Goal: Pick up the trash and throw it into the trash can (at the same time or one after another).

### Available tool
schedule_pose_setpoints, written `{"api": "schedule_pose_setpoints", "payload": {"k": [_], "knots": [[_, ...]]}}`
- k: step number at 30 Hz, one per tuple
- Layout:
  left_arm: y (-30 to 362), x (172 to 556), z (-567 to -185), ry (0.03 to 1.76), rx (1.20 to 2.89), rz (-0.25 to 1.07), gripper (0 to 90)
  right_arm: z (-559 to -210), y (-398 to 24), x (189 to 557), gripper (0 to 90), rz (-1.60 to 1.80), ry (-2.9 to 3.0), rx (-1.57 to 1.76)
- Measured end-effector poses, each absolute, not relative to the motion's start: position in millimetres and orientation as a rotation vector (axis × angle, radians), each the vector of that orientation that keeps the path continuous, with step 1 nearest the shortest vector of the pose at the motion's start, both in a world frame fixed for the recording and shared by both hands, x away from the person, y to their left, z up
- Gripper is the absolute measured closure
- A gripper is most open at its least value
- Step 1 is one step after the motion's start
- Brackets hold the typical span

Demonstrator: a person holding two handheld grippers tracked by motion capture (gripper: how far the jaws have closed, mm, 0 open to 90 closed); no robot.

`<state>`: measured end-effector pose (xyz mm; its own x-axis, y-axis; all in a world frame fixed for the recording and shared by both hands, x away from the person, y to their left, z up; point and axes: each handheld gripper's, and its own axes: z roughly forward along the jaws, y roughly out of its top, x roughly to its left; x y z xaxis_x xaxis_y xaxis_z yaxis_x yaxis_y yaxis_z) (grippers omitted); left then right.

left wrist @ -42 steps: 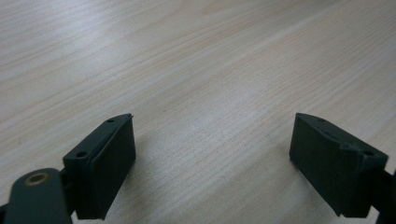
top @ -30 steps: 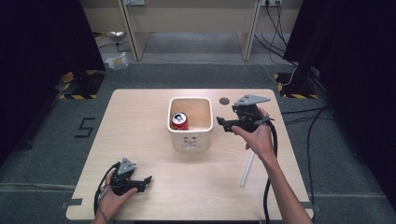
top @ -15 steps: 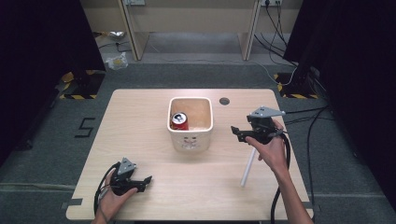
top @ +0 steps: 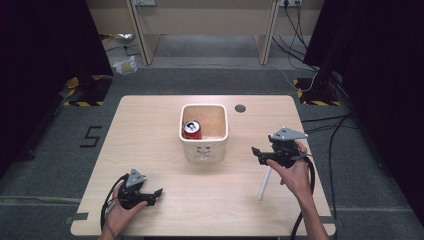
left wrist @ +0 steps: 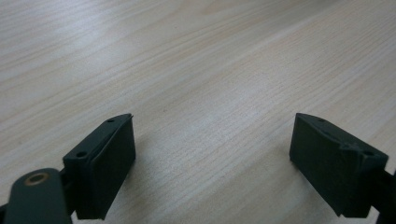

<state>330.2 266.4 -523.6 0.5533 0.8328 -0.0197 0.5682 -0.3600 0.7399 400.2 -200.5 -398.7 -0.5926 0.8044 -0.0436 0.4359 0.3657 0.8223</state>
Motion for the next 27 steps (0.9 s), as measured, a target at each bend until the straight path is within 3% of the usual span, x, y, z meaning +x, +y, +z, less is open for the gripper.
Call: {"api": "schedule_pose_setpoints", "payload": {"k": [27], "knots": [[266.4, 330.3, -523.7, 1.122, 2.07, 0.473, 13.5, -455.9, -224.3, 390.8, 28.3, 1.046, 2.176, 1.239]]}}
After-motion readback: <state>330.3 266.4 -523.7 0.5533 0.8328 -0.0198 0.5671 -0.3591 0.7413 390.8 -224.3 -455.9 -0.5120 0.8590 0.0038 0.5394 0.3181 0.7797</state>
